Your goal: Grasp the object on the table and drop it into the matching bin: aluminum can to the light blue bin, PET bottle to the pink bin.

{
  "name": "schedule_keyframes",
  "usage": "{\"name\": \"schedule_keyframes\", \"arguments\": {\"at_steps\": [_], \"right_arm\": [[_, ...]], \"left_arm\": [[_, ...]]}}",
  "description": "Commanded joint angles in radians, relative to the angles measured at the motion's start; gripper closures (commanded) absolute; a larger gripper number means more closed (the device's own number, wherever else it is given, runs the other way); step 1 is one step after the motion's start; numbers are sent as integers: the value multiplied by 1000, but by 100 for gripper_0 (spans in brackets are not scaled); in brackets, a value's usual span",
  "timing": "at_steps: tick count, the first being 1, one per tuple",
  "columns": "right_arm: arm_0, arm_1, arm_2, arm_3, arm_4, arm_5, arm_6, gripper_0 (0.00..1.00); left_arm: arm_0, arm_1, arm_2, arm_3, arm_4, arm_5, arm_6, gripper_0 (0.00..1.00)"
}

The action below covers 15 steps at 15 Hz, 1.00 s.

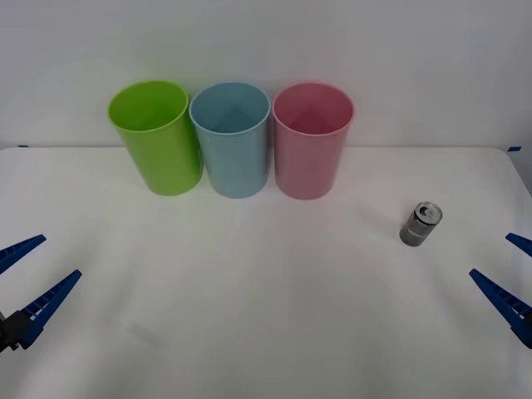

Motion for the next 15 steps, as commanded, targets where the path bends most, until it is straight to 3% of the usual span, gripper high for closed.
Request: {"name": "schedule_keyframes", "arguments": {"at_steps": [1, 4, 15], "right_arm": [[0, 0, 0, 0, 0, 0, 0, 0], [15, 10, 13, 27, 17, 8, 0, 0], [2, -50, 17, 107, 51, 42, 78, 0]], "left_arm": [[0, 0, 0, 0, 0, 0, 0, 0], [0, 0, 0, 0, 0, 0, 0, 0], [0, 0, 0, 0, 0, 0, 0, 0]]}}
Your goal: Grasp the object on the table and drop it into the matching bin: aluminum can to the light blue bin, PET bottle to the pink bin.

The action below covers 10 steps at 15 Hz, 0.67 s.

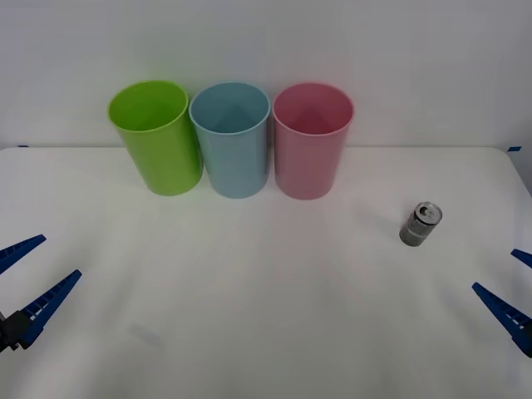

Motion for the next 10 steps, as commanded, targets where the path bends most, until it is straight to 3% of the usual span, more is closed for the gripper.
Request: {"name": "schedule_keyframes", "arguments": {"at_steps": [1, 5, 10], "right_arm": [[-19, -12, 6, 46, 20, 3, 33, 0], [-51, -12, 28, 97, 86, 26, 61, 0], [-103, -12, 94, 186, 88, 94, 102, 0]], "left_arm": [[0, 0, 0, 0, 0, 0, 0, 0], [0, 0, 0, 0, 0, 0, 0, 0], [0, 0, 0, 0, 0, 0, 0, 0]]}}
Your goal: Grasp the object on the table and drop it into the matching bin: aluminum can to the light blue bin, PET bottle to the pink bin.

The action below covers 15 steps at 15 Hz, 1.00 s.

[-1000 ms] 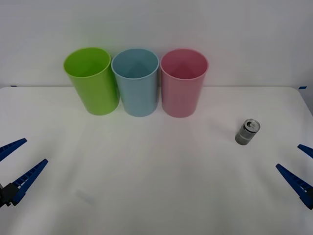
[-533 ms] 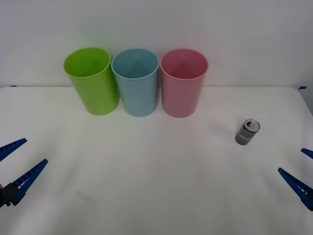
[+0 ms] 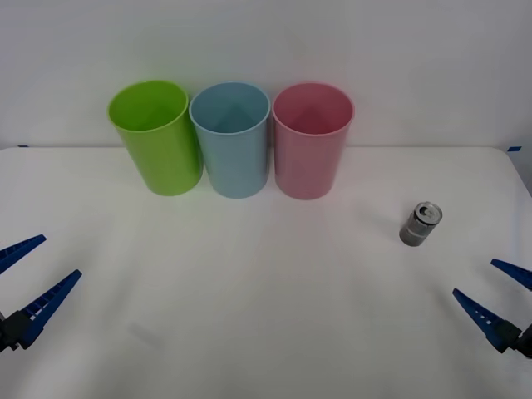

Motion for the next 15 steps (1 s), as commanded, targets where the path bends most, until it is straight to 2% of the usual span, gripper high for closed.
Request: {"name": "schedule_keyframes", "arguments": {"at_steps": [1, 9, 15], "right_arm": [[-22, 0, 37, 26, 11, 70, 30, 0], [-66, 5, 164, 26, -3, 259, 74, 0], [-180, 46, 171, 153, -2, 254, 111, 0]], "left_arm": [[0, 0, 0, 0, 0, 0, 0, 0], [0, 0, 0, 0, 0, 0, 0, 0], [0, 0, 0, 0, 0, 0, 0, 0]]}}
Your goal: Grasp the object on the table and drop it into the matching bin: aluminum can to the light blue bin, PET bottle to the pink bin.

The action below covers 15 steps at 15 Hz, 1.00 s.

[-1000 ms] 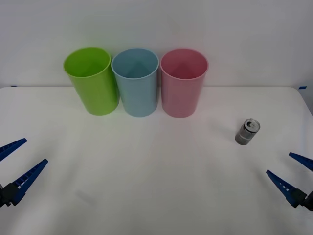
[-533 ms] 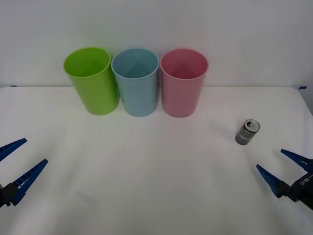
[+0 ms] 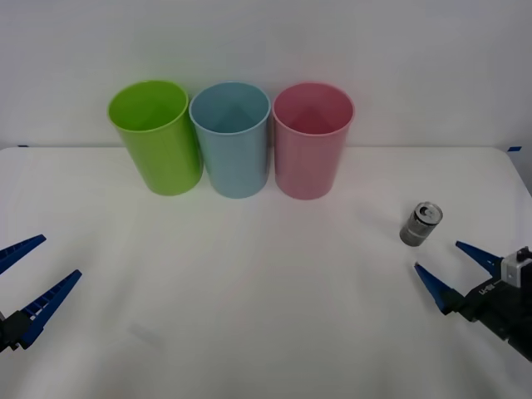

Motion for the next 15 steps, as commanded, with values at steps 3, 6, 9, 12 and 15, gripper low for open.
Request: {"name": "schedule_keyframes", "arguments": {"at_steps": [3, 6, 9, 12, 15], "right_arm": [[-71, 26, 0, 66, 16, 17, 23, 0], [-139, 41, 2, 146, 17, 28, 46, 0], [-182, 58, 0, 180, 17, 60, 68, 0], [-203, 75, 0, 183, 19, 85, 83, 0], [-252, 78, 0, 246, 17, 88, 98, 0]], "left_arm": [[0, 0, 0, 0, 0, 0, 0, 0], [0, 0, 0, 0, 0, 0, 0, 0], [0, 0, 0, 0, 0, 0, 0, 0], [0, 0, 0, 0, 0, 0, 0, 0], [0, 0, 0, 0, 0, 0, 0, 0]]}}
